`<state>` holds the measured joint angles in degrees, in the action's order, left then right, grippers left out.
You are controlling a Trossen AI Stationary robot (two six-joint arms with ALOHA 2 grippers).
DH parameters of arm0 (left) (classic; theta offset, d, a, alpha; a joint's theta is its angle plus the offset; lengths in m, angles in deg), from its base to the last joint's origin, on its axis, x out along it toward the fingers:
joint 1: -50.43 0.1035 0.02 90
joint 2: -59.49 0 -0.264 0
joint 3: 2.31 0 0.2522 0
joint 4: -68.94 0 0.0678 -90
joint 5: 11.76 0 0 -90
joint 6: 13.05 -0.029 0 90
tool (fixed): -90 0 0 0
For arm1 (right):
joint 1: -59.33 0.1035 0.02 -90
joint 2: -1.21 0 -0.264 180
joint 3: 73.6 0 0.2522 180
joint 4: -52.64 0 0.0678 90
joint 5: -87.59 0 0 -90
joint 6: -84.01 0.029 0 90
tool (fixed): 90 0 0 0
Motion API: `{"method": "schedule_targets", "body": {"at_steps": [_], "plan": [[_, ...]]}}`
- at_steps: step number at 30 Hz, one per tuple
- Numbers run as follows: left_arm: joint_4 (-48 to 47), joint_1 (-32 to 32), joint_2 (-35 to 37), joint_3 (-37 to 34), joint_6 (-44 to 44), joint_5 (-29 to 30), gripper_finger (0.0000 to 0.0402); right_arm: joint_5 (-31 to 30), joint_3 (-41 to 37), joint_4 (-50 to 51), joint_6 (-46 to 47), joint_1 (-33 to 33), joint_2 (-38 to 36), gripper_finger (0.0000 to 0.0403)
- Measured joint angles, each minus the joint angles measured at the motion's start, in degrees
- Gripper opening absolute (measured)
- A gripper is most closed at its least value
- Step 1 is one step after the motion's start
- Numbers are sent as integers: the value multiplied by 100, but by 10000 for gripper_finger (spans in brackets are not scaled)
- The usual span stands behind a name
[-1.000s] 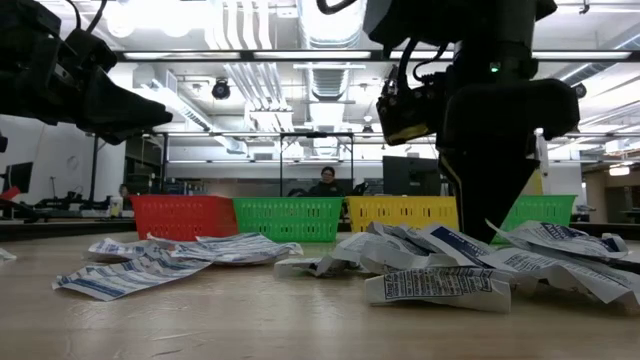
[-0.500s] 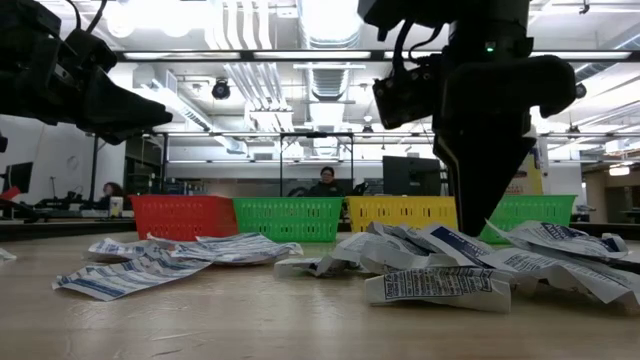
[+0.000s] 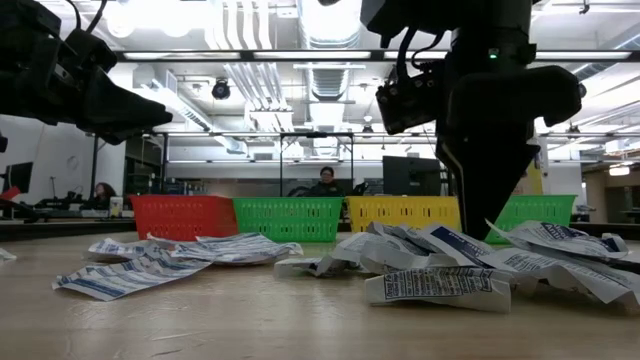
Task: Pick & Place First Aid Supplies
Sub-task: Put the blue alcohol pad into the right green bin
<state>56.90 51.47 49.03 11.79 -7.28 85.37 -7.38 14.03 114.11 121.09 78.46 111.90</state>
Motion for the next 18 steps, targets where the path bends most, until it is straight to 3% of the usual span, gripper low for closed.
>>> {"method": "schedule_targets", "body": {"at_steps": [18], "plan": [[0,1,1,0,1,0,113,-156,-180,-74,70,2,2,118]]}}
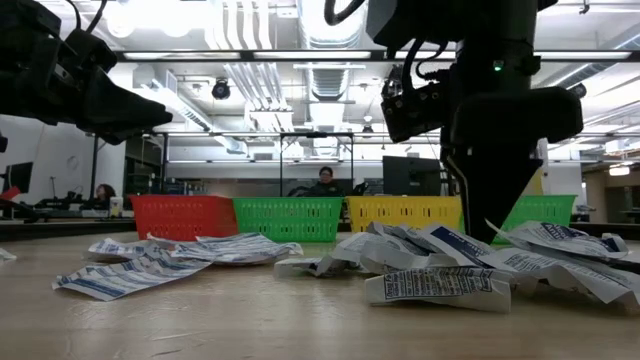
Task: Pick & Place First Aid Supplies
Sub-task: Put the blue alcohol pad into the right green bin
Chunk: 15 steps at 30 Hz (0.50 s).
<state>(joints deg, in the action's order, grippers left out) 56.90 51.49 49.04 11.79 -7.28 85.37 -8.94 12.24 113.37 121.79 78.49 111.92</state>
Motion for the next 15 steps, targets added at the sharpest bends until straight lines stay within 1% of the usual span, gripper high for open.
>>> {"method": "schedule_targets", "body": {"at_steps": [15], "plan": [[0,-1,1,0,1,0,113,-21,-197,-147,-7,0,0,52]]}}
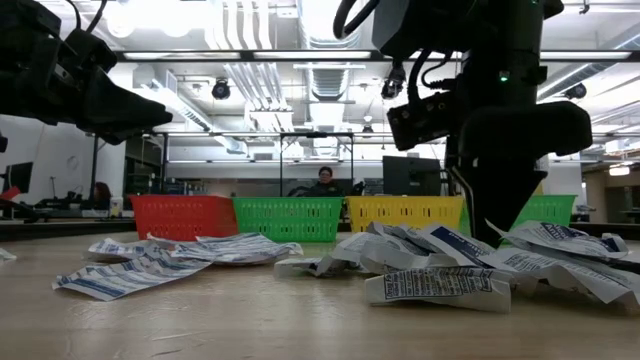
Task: Pick & Place First Aid Supplies
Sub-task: Put the blue alcohol pad into the right green bin
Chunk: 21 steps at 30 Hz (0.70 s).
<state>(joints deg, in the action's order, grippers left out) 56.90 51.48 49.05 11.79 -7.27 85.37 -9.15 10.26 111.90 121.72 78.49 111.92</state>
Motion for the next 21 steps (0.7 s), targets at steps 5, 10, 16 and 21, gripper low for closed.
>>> {"method": "schedule_targets", "body": {"at_steps": [5,10,16,21], "plan": [[0,-1,-2,0,0,0,113,-83,-4,22,-111,0,0,20],[0,1,-1,0,0,0,113,87,63,294,-193,-2,-37,9],[0,1,-1,0,0,0,113,-9,512,1648,-191,-2,-337,8],[1,-1,-1,0,2,0,113,-756,840,2860,89,-1,-694,8]]}}
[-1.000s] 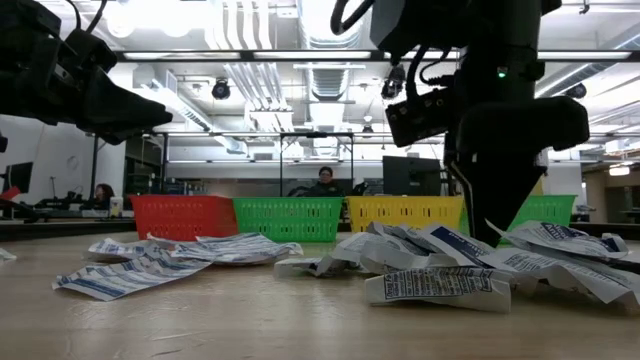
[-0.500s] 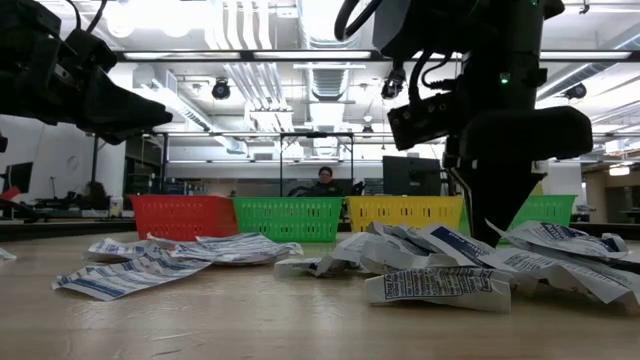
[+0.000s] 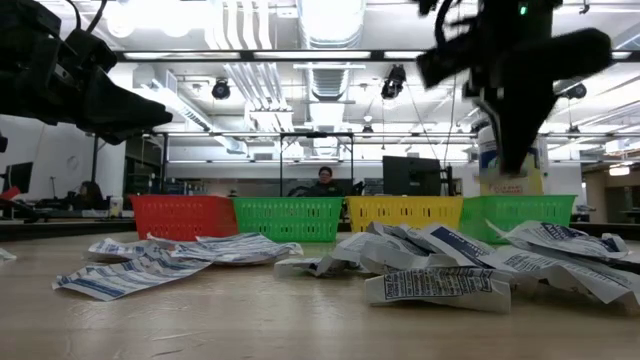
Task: Pick & Place First Aid Supplies
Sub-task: Put the blue alcohol pad into the right green bin
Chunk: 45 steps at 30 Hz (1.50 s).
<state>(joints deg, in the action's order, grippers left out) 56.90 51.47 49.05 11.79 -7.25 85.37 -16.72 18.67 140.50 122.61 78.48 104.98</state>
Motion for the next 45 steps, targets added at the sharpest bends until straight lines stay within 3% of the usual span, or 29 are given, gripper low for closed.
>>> {"method": "schedule_targets", "body": {"at_steps": [6,12,21,28,35,41,45], "plan": [[18,-1,-2,0,0,0,113,-900,-27,854,530,-8,-392,8],[21,0,-19,0,7,0,113,-1740,-177,940,658,-16,-504,8],[26,0,-19,0,20,0,113,-1820,-411,924,-378,-342,-525,8],[26,0,-21,0,20,0,113,-1614,-447,844,-1348,-794,-691,8],[28,-1,-21,0,20,0,113,-681,-976,-200,-2381,-1305,-1541,8],[28,-1,-23,0,20,0,113,215,-1717,-1036,-2707,-1683,-2446,8],[30,-1,-27,0,20,0,113,371,-2145,-1053,-2529,-1866,-2805,8]]}}
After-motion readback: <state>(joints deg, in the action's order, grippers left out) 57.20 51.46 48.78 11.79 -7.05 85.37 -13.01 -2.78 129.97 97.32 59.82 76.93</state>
